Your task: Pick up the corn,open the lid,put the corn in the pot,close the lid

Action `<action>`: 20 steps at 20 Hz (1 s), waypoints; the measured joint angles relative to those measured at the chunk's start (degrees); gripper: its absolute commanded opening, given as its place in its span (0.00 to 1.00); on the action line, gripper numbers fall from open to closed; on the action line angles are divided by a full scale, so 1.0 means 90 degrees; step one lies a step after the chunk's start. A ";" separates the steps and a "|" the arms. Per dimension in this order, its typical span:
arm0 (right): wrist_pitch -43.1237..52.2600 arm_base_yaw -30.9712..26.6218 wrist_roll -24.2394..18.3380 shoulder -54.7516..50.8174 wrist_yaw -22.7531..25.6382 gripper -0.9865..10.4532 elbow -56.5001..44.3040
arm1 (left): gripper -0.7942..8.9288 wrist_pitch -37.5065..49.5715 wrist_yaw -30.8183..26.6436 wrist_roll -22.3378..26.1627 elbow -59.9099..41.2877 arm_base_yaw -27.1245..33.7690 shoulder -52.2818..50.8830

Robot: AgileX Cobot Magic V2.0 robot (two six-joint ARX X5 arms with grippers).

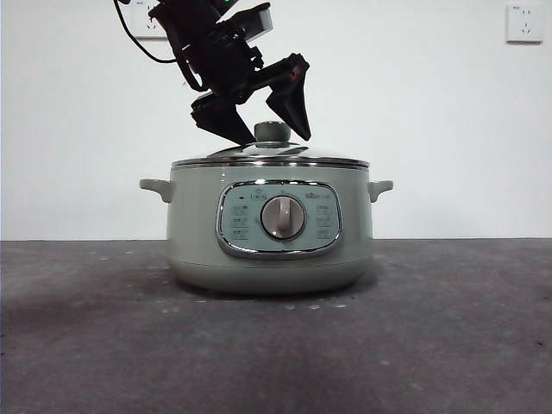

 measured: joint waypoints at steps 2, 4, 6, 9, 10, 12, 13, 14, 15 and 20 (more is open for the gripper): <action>0.0000 0.0000 0.0000 0.0005 0.0002 0.08 0.0000 | 0.39 -0.0058 0.0000 0.0005 0.0027 0.0000 0.0000; 0.0000 0.0000 0.0000 0.0005 0.0002 0.08 0.0000 | 0.31 -0.0061 -0.0068 0.0010 0.0034 0.0002 0.0000; 0.0000 0.0000 0.0000 0.0005 0.0002 0.08 0.0000 | 0.23 -0.0092 0.0005 0.0044 0.0068 -0.0005 -0.0002; 0.0000 0.0000 0.0000 0.0007 0.0002 0.08 0.0000 | 0.12 -0.0114 0.0027 0.0056 0.0075 -0.0007 -0.0002; 0.0000 0.0000 0.0000 0.0012 0.0002 0.08 0.0000 | 0.07 -0.0114 0.0027 0.0056 0.0075 -0.0007 -0.0002; -0.0002 0.0000 0.0000 0.0017 0.0000 0.08 0.0000 | 0.07 -0.0112 0.0027 0.0056 0.0075 -0.0007 -0.0002; 0.0000 0.0000 0.0000 0.0017 0.0002 0.08 0.0000 | 0.07 -0.0112 0.0027 0.0056 0.0075 -0.0007 -0.0002; 0.0000 0.0000 0.0000 0.0017 0.0002 0.08 0.0000 | 0.07 -0.0112 0.0027 0.0056 0.0075 -0.0007 -0.0002; -0.0002 0.0000 0.0000 0.0017 0.0002 0.08 0.0000 | 0.07 -0.0117 0.0027 0.0056 0.0085 -0.0007 -0.0002; -0.0002 0.0000 0.0000 0.0036 0.0002 0.08 0.0000 | 0.07 -0.0289 0.0019 0.0053 0.0204 -0.0005 -0.0002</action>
